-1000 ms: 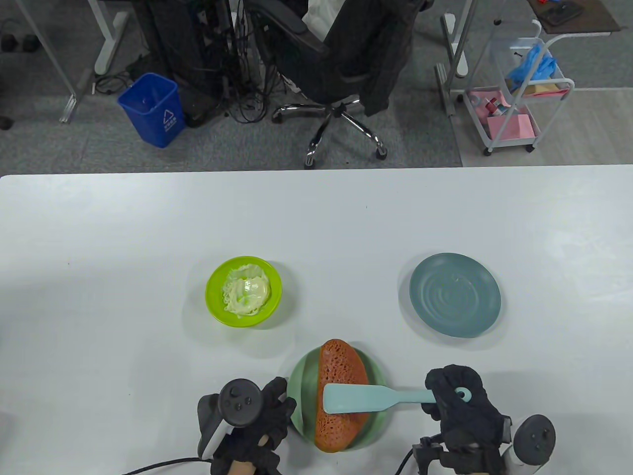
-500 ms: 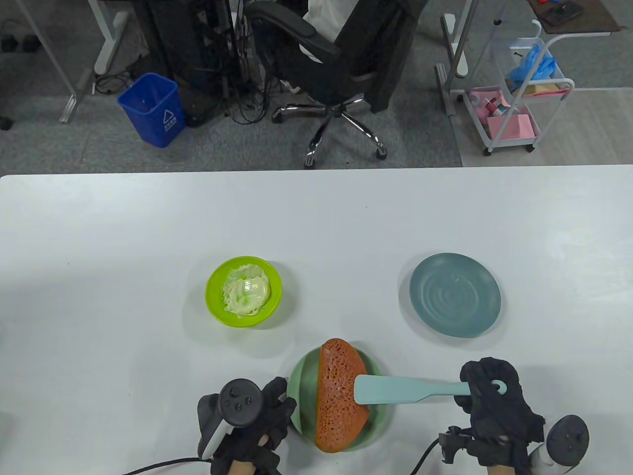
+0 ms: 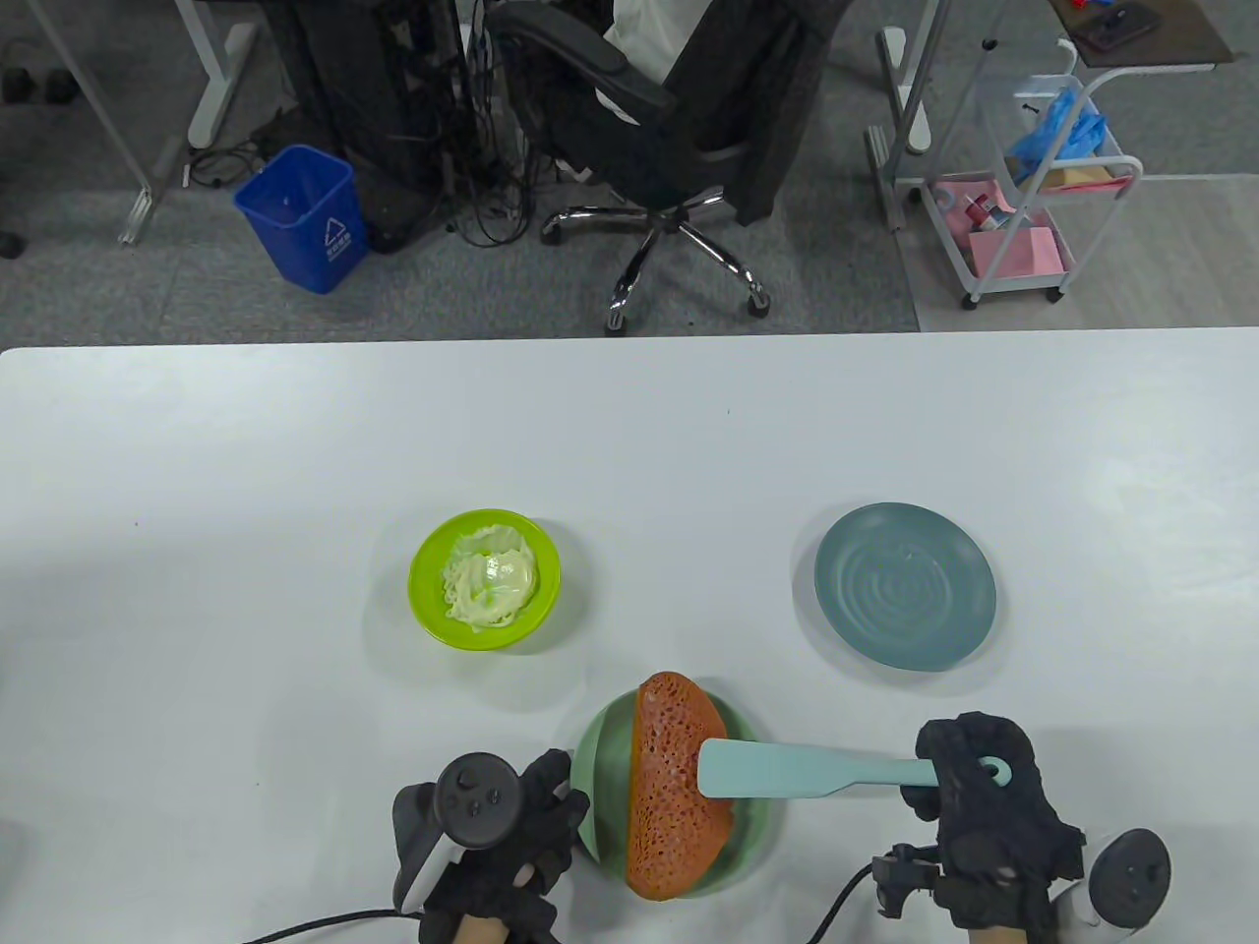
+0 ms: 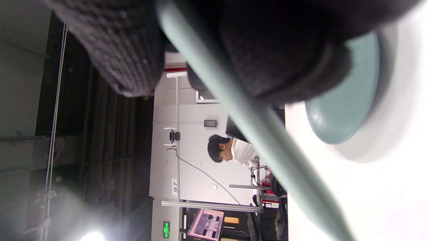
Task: Dip dessert spatula into salad dressing and spread onto bread slice
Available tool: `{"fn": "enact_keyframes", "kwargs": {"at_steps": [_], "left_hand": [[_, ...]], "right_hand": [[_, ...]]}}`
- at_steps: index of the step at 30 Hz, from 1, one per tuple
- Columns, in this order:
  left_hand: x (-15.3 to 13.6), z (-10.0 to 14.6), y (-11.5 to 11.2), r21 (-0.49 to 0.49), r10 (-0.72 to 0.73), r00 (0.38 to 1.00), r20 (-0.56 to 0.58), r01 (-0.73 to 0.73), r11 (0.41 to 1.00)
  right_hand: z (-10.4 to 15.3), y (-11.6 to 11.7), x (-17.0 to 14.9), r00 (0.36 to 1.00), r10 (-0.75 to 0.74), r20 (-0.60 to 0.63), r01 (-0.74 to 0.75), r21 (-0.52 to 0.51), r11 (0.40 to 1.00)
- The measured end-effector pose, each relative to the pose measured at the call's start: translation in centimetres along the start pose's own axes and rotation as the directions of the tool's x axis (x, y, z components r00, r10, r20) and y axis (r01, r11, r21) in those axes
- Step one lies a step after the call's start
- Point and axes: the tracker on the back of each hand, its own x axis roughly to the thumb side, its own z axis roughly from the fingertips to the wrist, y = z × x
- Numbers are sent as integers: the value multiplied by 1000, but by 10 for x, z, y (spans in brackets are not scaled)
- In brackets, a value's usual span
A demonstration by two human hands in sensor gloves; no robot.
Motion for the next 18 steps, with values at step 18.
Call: {"fn": "enact_keyframes", "kwargs": {"at_steps": [18], "left_hand": [[0, 0, 0, 0, 0, 1000, 0, 0, 1000]], "right_hand": [[5, 33, -15, 999, 51, 9, -52, 107, 993]]}}
